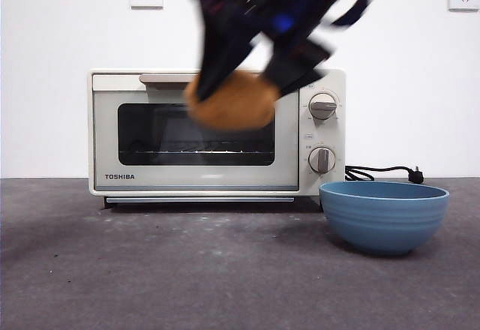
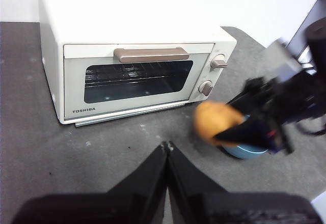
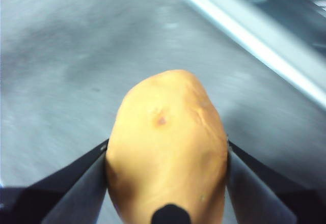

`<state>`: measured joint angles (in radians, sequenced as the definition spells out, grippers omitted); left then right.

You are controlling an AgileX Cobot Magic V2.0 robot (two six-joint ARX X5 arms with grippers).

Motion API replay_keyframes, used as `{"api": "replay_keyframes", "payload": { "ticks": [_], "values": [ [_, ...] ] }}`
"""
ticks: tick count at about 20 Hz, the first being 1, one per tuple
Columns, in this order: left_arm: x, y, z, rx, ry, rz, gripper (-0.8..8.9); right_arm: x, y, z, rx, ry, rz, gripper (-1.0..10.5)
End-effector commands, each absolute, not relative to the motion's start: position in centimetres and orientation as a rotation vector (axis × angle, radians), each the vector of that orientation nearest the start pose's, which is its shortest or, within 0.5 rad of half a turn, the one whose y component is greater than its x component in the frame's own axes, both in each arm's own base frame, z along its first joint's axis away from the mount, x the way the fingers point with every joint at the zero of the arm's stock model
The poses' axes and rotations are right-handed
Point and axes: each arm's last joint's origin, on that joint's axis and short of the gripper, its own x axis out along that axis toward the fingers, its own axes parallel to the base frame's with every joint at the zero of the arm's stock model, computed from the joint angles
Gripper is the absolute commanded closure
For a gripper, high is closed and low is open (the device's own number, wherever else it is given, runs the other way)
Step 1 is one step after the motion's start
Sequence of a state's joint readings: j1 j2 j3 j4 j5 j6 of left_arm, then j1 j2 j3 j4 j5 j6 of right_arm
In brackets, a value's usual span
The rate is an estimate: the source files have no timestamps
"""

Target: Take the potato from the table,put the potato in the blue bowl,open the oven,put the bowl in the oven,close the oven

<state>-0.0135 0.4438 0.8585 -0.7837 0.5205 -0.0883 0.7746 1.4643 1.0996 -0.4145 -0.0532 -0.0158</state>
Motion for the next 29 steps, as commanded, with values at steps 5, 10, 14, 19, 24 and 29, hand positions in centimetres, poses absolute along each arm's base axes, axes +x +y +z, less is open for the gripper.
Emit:
{"api": "replay_keyframes", "payload": {
  "ticks": [5,10,14,19,24,29],
  "values": [
    [6.8,-1.5,33.8,-0.164,0.374,-0.521,8.21,22.6,15.0,28.6,-0.263,0.861,0.598,9.6],
    [6.8,-1.5,33.8,-0.165,0.375,-0.521,8.21,23.9,12.4,26.0,-0.227,0.912,0.504,9.6],
    [7.3,-1.6,33.7,-0.168,0.389,-0.52,8.21,24.3,11.9,21.8,-0.199,0.967,0.516,9.6],
    [7.6,-1.6,33.6,-0.171,0.402,-0.519,8.21,25.5,12.5,18.8,-0.2,1.009,0.512,9.6],
    [7.6,-1.6,33.6,-0.171,0.402,-0.519,8.21,26.0,12.7,17.1,-0.212,1.066,0.504,8.0],
    [7.7,-1.6,33.7,-0.169,0.395,-0.519,8.21,25.7,12.6,18.2,-0.202,1.023,0.506,4.4]
  ]
}}
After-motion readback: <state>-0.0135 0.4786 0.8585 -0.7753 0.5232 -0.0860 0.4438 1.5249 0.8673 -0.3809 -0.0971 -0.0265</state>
